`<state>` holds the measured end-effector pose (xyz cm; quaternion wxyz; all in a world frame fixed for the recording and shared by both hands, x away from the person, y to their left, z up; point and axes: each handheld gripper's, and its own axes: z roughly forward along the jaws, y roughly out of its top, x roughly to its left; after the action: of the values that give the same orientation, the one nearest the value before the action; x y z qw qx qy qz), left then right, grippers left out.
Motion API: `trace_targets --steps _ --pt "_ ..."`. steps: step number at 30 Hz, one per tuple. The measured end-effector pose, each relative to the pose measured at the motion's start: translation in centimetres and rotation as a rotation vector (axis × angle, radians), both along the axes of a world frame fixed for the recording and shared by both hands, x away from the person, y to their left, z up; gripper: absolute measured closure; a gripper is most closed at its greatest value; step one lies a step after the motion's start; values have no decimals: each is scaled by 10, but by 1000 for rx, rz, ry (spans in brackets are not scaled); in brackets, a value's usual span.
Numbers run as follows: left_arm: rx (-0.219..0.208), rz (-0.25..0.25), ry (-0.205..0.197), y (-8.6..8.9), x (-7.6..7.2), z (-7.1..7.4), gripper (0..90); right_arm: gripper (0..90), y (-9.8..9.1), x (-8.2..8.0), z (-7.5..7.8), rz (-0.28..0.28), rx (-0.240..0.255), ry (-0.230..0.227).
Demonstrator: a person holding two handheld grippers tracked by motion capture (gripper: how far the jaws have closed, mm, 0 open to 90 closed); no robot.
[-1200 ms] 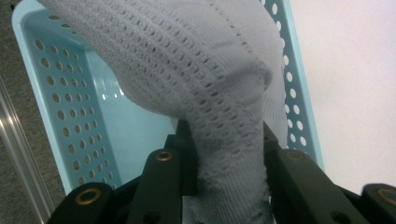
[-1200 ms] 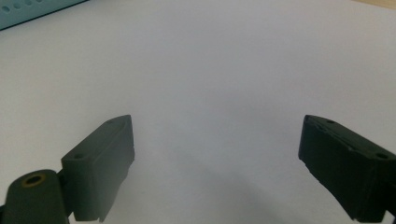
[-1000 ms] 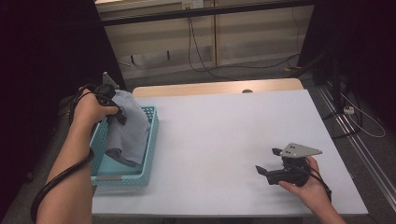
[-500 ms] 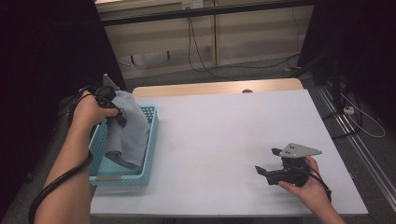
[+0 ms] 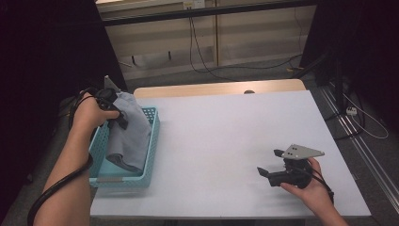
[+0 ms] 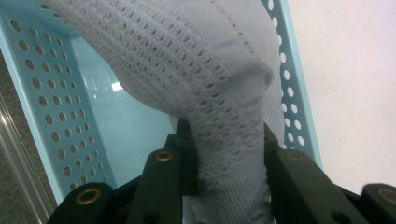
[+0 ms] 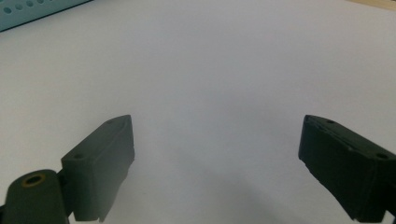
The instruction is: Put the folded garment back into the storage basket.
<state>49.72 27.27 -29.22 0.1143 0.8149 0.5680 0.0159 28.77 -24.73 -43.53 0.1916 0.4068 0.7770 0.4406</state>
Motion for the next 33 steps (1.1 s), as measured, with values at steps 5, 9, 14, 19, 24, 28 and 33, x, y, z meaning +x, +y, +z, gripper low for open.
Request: trace_targets --steps 5,9,14,19,24,28,33 --pt "4 -10 0 -1 -2 0 717 106 1 0 0 2 -2 1" --pt "-1 -12 1 0 -3 -1 717 106 2 0 0 3 -2 -2" --pt "3 -20 8 1 -5 -1 717 106 2 0 0 2 -2 -1" --pt "3 -23 11 0 -7 -3 718 106 2 0 0 5 -3 -4" --pt "4 -31 19 -1 -9 -4 718 106 2 0 0 5 -3 -5" --pt "0 -31 20 0 -11 -6 718 106 2 0 0 4 -1 -4" --pt "-10 -27 18 0 -13 -7 718 106 3 0 0 4 -1 -3"
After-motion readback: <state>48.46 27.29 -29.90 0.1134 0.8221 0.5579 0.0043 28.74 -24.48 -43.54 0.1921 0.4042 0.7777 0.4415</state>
